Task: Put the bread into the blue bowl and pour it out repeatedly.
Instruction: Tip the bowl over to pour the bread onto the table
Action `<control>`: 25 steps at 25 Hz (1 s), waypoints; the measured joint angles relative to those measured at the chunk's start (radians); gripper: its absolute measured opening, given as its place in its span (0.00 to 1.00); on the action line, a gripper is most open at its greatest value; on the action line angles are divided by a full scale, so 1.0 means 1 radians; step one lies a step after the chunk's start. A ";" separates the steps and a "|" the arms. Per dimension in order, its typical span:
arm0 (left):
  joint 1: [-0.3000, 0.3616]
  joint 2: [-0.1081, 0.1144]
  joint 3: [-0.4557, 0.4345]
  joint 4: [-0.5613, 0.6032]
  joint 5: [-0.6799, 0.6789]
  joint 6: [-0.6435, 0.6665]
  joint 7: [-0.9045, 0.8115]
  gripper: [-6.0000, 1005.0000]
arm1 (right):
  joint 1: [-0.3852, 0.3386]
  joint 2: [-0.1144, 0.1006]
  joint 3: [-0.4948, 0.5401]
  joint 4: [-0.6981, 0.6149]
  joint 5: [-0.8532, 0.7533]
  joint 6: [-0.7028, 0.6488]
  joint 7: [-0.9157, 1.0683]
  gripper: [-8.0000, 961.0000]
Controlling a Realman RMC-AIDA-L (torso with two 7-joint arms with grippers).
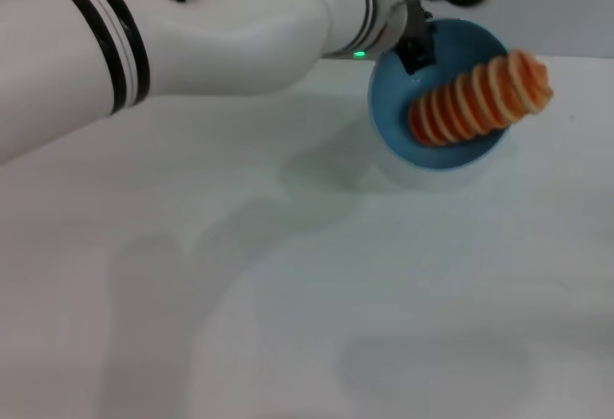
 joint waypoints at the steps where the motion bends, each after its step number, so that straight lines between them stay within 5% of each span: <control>1: -0.001 -0.001 0.018 0.005 0.015 -0.008 -0.001 0.01 | 0.000 0.000 0.000 0.008 0.000 0.000 0.000 0.54; 25: 0.023 -0.002 0.133 0.110 0.205 -0.133 0.134 0.01 | 0.013 -0.002 0.016 0.036 0.005 0.006 -0.001 0.54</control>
